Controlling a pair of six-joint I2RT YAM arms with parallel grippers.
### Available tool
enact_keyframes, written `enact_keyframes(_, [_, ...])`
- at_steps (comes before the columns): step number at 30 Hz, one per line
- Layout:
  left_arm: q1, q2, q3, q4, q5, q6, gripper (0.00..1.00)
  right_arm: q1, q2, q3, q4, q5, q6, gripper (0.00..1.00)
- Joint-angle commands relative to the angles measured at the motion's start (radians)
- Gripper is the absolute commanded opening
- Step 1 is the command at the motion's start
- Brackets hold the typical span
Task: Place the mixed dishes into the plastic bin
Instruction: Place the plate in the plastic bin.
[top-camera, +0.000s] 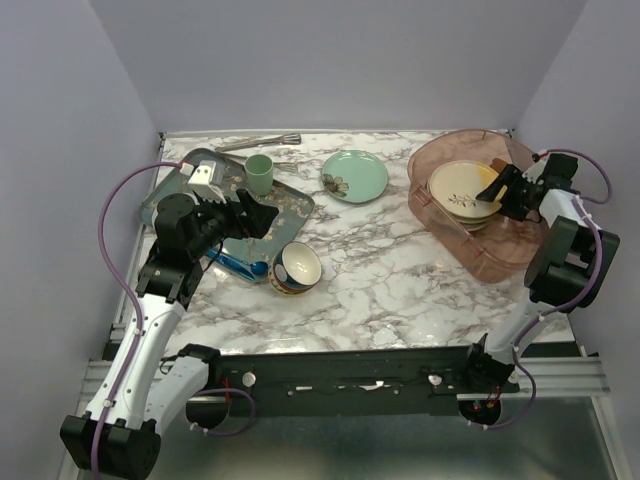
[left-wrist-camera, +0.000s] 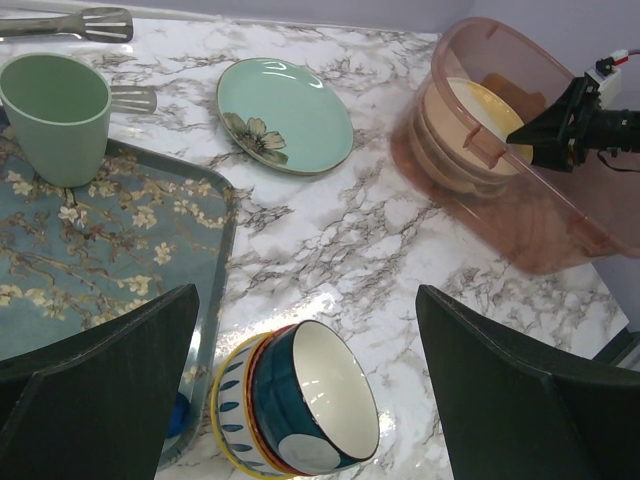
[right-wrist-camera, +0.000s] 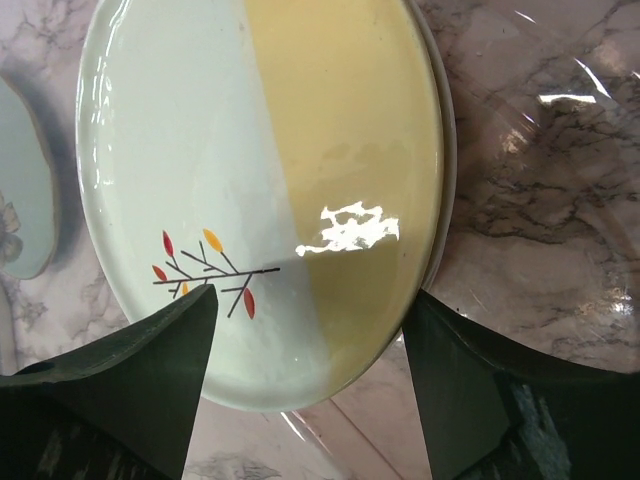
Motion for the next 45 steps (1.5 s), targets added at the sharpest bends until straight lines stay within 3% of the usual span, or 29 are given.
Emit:
enact_keyframes(1, [0.008,-0.015,-0.012,0.009,0.005,0.004,0.99,0.012,0.013,0.045,-0.013,0.037,-0.034,0.81])
enact_keyframes(25, [0.012,-0.031,-0.013,0.009,0.005,0.004,0.99,0.017,-0.029,0.05,-0.059,0.068,-0.115,0.86])
enact_keyframes(41, [0.015,-0.04,-0.015,0.0,-0.016,0.012,0.99,0.041,-0.357,-0.022,-0.067,-0.038,-0.195,0.87])
enact_keyframes(45, [0.017,-0.051,-0.004,-0.024,-0.085,0.035,0.99,0.054,-0.461,-0.054,-0.057,-0.101,-0.24,0.87])
